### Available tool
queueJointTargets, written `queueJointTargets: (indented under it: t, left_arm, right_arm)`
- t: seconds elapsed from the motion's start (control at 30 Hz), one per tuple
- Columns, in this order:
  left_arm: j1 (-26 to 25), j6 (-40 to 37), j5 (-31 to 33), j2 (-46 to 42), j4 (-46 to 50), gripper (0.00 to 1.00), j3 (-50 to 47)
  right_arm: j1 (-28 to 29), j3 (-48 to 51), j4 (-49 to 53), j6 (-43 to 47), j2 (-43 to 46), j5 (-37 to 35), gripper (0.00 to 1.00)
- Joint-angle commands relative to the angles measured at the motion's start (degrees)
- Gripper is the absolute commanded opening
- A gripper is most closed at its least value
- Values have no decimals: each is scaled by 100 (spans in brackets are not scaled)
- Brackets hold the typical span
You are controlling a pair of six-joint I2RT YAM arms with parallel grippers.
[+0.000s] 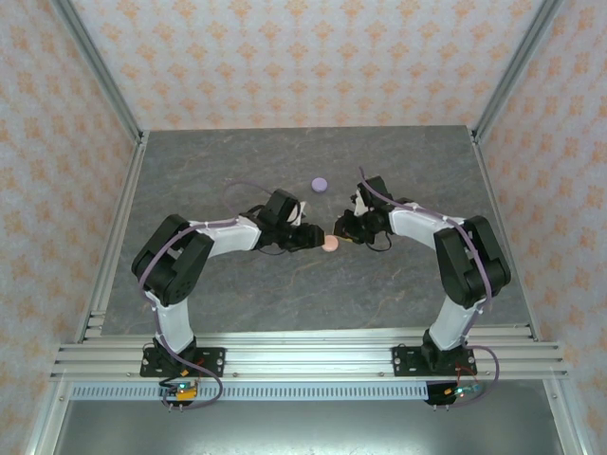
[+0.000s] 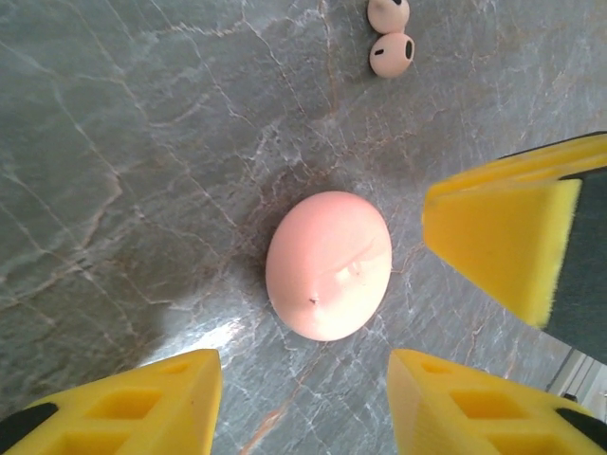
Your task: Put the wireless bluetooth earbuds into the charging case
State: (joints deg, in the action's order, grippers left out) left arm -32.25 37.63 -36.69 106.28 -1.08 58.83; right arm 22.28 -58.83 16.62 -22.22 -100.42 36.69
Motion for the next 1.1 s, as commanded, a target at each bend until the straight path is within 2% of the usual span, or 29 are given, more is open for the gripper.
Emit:
queueJointTargets:
  t: [0.0, 0.57, 1.07]
  left_arm:
    - [-68, 266, -27, 43, -443, 50, -62]
    - [-134, 420, -37, 569, -642, 50, 83]
    - [-159, 921, -363, 833, -1336, 44, 103]
  right_arm:
    - [-61, -30, -33, 213, -170, 109, 25]
    - [-66, -16, -143, 244, -455, 328, 25]
    - [-58, 126, -264, 160, -509, 419, 20]
